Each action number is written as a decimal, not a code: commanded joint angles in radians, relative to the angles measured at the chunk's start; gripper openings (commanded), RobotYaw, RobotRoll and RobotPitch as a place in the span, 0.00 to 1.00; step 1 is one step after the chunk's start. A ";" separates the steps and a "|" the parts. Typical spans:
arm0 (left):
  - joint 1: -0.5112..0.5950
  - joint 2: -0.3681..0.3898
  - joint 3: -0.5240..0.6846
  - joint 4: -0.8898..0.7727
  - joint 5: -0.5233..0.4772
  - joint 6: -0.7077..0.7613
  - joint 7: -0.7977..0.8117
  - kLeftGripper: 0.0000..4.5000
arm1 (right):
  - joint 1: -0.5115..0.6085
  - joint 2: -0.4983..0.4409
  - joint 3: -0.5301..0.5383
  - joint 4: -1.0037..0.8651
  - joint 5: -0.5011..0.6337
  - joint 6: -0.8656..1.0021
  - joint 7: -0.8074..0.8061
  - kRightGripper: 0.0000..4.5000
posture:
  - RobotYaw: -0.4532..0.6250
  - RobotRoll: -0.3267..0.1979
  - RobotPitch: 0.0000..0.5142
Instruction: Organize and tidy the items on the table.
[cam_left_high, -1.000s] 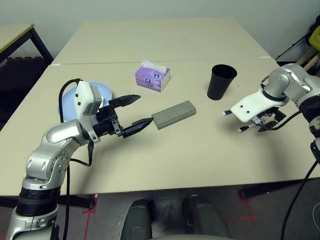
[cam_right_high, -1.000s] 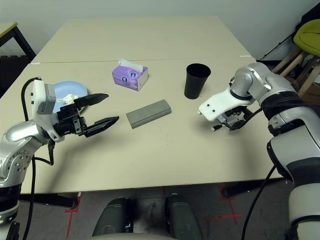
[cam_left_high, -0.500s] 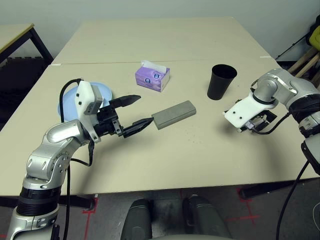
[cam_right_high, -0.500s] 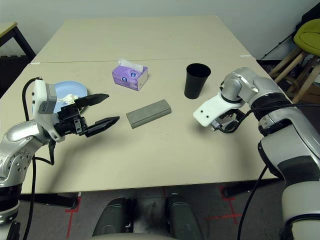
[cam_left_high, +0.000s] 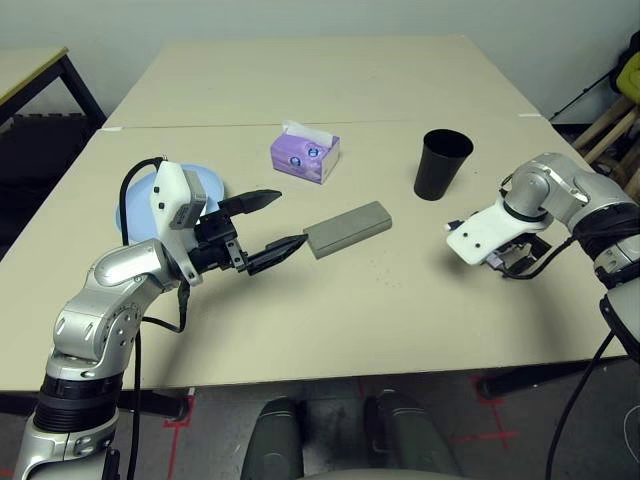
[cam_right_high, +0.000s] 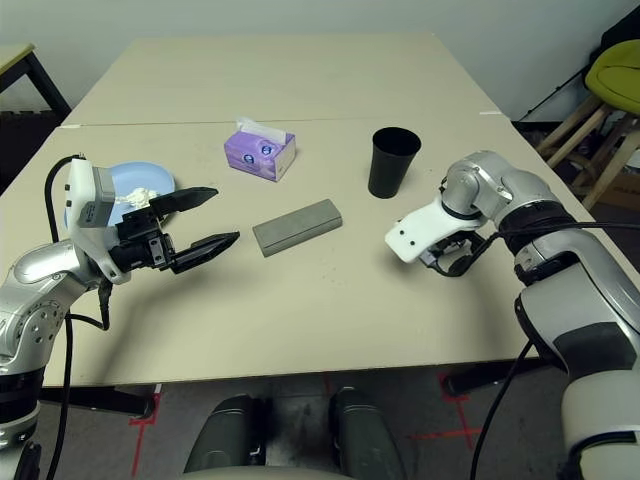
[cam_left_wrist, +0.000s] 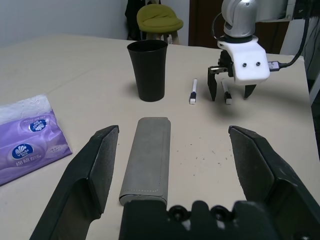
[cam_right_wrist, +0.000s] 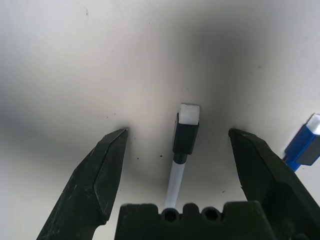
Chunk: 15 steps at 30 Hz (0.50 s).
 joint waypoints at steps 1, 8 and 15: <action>0.012 0.006 -0.012 -0.023 -0.002 0.009 0.000 1.00 | 0.051 0.006 0.024 0.002 -0.008 -0.005 0.009 0.87 | 0.52 0.62 0.23; 0.008 0.006 -0.014 -0.020 -0.002 0.013 0.001 1.00 | 0.054 -0.012 0.007 -0.003 0.004 0.002 0.019 0.32 | 0.52 0.62 0.24; 0.005 0.003 -0.020 -0.018 -0.002 0.016 0.000 1.00 | 0.065 -0.037 -0.055 -0.043 0.081 0.056 0.063 0.09 | 0.51 0.62 0.23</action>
